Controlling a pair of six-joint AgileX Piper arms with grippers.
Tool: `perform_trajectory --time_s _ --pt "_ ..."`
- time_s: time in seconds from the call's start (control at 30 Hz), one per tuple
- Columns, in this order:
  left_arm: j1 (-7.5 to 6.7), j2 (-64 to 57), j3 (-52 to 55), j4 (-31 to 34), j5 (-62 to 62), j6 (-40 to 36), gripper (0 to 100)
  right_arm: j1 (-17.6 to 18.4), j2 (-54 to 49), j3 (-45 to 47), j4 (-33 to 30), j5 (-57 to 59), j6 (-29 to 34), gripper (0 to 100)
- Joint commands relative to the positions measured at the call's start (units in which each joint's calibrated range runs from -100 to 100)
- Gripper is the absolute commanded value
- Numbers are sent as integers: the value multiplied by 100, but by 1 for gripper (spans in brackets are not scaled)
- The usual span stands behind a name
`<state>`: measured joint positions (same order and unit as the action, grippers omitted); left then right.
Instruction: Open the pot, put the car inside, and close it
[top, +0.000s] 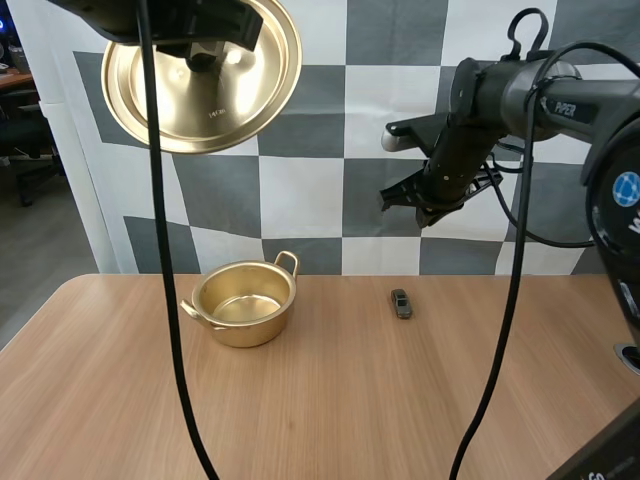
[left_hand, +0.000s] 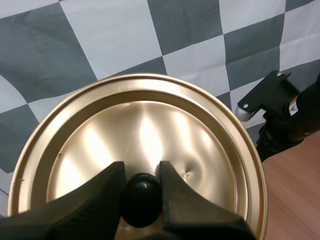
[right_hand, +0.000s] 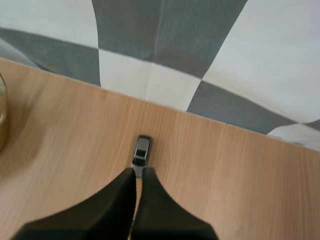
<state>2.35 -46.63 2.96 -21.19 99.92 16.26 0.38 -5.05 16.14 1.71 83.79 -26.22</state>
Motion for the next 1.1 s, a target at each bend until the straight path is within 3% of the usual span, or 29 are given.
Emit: perform_trajectory --time_s 0.0,0.03,0.07,0.43,0.53,0.77,1.07 --pt "0 -1 5 -80 8 17 0 0 130 6 -11 437 -57 74" --pt "0 -1 5 -87 8 17 0 0 177 6 -24 460 -106 92" --pt "0 -1 5 -98 8 17 0 0 193 6 -24 460 -107 100" --pt "0 -1 5 -97 8 46 0 0 192 6 71 -1342 -96 100" --pt "0 -1 5 -97 8 46 0 0 192 16 157 -1080 -197 100" --pt "0 -1 14 -76 8 59 0 0 846 16 1106 -653 -772 100" --pt "0 -1 32 -65 8 59 0 0 1844 16 1081 -667 -803 100"
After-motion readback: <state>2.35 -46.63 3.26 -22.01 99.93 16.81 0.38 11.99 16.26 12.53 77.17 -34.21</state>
